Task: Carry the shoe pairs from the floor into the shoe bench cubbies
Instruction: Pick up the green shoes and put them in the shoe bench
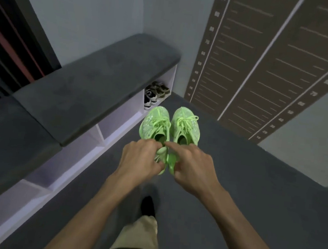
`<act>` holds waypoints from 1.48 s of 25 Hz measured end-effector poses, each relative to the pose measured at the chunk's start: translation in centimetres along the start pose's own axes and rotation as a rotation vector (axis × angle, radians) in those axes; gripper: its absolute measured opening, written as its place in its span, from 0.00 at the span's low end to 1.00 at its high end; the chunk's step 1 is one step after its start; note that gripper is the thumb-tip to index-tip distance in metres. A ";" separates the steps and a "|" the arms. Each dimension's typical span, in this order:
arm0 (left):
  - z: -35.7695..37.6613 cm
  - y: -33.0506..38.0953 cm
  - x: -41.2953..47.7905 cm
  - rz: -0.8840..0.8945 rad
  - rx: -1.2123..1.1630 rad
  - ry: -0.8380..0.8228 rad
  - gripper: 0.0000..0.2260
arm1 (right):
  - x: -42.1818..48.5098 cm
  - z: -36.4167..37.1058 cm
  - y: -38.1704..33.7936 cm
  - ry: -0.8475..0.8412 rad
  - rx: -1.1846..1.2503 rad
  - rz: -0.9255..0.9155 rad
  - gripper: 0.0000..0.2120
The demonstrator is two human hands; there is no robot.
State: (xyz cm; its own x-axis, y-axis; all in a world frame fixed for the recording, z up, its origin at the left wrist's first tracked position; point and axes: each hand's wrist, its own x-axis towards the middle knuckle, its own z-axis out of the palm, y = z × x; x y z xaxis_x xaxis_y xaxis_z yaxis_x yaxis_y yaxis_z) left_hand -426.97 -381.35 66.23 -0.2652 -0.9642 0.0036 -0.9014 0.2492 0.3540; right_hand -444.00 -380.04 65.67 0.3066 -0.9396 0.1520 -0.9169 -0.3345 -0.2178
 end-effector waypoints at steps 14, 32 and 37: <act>8.0 0.7 33.0 -0.501 -0.050 0.000 0.09 | 31.3 7.3 24.1 -0.291 0.133 -0.366 0.31; 46.3 -25.2 52.3 -1.042 -0.073 0.203 0.10 | 54.1 55.9 33.6 -0.474 0.333 -0.791 0.28; 55.9 -35.2 54.1 -1.004 -0.001 0.292 0.11 | 57.6 69.7 32.3 -0.382 0.353 -0.856 0.29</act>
State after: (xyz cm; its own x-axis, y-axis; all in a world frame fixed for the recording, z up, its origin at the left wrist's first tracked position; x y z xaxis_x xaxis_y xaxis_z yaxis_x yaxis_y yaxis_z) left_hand -428.66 -437.19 1.68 0.6990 -0.7120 -0.0666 -0.6610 -0.6788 0.3198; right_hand -438.20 -450.04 0.23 0.9462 -0.3123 0.0846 -0.2401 -0.8532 -0.4631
